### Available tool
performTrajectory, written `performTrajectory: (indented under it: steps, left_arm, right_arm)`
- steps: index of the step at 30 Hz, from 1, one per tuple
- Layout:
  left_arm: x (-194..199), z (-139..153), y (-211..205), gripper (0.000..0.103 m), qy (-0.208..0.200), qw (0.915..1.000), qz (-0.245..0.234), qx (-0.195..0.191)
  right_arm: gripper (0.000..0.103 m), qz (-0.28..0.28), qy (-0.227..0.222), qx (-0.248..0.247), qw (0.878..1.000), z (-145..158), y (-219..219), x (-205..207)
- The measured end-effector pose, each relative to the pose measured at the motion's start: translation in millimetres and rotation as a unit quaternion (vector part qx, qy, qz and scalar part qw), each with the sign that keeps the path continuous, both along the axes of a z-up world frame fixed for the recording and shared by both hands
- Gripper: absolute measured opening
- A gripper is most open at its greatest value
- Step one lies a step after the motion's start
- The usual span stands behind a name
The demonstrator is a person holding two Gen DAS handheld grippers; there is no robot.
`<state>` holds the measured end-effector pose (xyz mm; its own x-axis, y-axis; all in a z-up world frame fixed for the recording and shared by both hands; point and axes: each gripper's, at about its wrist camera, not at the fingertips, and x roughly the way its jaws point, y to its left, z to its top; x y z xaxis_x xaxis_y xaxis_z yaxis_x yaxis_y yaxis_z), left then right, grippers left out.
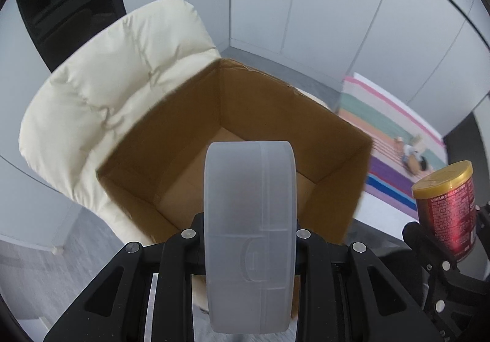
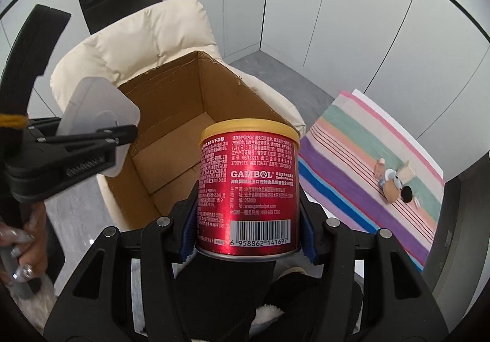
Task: Organize objects
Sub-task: 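Open the left tool over the box while the right tool releases the red can, then withdraw both tools from the box back toward the table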
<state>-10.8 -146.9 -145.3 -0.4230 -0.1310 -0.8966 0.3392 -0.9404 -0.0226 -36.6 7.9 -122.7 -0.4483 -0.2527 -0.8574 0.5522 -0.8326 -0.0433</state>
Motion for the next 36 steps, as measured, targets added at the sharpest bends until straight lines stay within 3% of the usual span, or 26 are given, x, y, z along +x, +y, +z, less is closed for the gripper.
performTrajectory:
  steps: [7, 11, 13, 14, 15, 16, 17, 18, 36]
  left_arm:
    - [-33, -7, -21, 0.028, 0.009, 0.9993, 0.025, -0.028]
    - [-31, -7, -28, 0.029, 0.019, 0.9992, 0.033, -0.015]
    - [-31, -5, -32, 0.042, 0.028, 0.999, 0.035, -0.003]
    - [-32, -4, -33, 0.068, 0.028, 0.9989, 0.037, 0.0]
    - [-32, -4, -34, 0.091, 0.024, 0.9988, 0.042, 0.002]
    - [-32, -3, -35, 0.097, 0.024, 0.9987, 0.046, 0.002]
    - [-30, -1, -36, 0.098, 0.03, 0.9983, 0.049, 0.005]
    - [-29, 0, -38, 0.098, 0.037, 0.998, 0.049, 0.011]
    - [-26, 0, -34, 0.098, 0.035, 0.9986, 0.039, -0.003]
  right_arm:
    - [0.056, -0.019, -0.019, -0.007, 1.0, -30, -36, -56]
    - [0.056, -0.026, -0.027, -0.008, 0.999, -47, -52, -77]
    - [0.056, -0.019, -0.033, -0.013, 0.999, -52, -55, -80]
    - [0.062, -0.009, -0.039, -0.017, 0.999, -54, -57, -80]
    - [0.081, -0.005, -0.044, -0.019, 0.999, -55, -56, -80]
    - [0.09, -0.008, -0.045, -0.019, 0.999, -55, -56, -80]
    - [0.101, -0.012, -0.039, -0.021, 0.999, -54, -54, -79]
    - [0.102, -0.014, -0.032, -0.023, 0.999, -53, -53, -78]
    - [0.102, -0.052, -0.044, -0.047, 0.997, -43, -26, -82]
